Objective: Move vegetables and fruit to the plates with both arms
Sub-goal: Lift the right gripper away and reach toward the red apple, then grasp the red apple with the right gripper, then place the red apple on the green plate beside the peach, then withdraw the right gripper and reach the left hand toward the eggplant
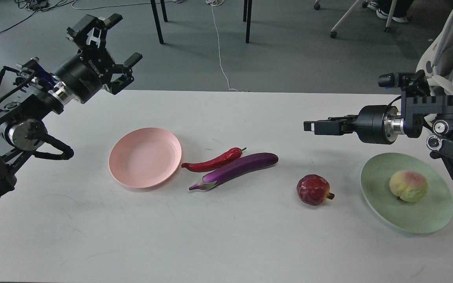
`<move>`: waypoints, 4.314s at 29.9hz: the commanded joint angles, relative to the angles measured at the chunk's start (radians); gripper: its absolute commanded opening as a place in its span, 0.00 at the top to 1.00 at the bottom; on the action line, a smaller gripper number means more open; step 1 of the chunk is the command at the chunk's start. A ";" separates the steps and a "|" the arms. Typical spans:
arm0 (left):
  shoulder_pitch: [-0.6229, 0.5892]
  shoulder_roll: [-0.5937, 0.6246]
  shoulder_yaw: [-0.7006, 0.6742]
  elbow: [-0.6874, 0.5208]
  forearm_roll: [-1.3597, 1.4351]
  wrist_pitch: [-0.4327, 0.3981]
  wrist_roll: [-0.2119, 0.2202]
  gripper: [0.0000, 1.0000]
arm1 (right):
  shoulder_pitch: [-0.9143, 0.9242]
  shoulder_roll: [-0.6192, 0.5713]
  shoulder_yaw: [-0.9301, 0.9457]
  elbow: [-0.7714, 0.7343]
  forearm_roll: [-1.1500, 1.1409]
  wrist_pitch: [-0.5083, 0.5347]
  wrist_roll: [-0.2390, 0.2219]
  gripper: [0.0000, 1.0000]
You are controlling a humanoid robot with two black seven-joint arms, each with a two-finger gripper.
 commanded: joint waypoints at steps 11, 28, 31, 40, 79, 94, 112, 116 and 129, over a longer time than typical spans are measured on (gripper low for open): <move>0.017 -0.005 0.000 0.053 -0.126 -0.001 0.000 0.02 | 0.293 0.247 -0.425 0.048 -0.138 0.033 0.005 0.01; 0.037 -0.004 0.000 0.061 -0.171 -0.001 0.001 0.02 | 0.305 0.351 -0.589 0.056 -0.209 0.037 0.005 0.02; 0.038 -0.002 0.000 0.061 -0.171 -0.001 0.000 0.02 | 0.310 0.345 -0.612 0.056 -0.213 0.038 0.005 0.01; 0.038 -0.004 -0.002 0.061 -0.171 -0.001 -0.002 0.02 | 0.302 0.340 -0.629 0.052 -0.218 0.026 0.005 0.09; 0.037 0.003 -0.025 0.058 -0.171 -0.001 0.000 0.02 | 0.305 -0.189 -0.635 0.158 -0.425 0.026 0.005 0.54; 0.035 0.006 -0.023 0.060 -0.169 -0.001 0.000 0.02 | 0.268 -0.189 -0.601 0.164 -0.413 0.023 0.004 0.10; -0.055 0.003 -0.005 0.040 0.057 -0.001 0.029 0.01 | 0.109 -0.141 -0.083 -0.050 0.283 0.021 0.004 0.01; -0.093 -0.005 -0.005 0.003 0.235 -0.001 0.029 0.02 | 0.018 -0.141 0.034 -0.086 0.437 0.023 0.005 0.01; -0.161 -0.214 0.008 -0.068 0.784 0.003 0.034 0.02 | -0.221 -0.131 0.187 -0.222 1.079 0.035 0.097 0.01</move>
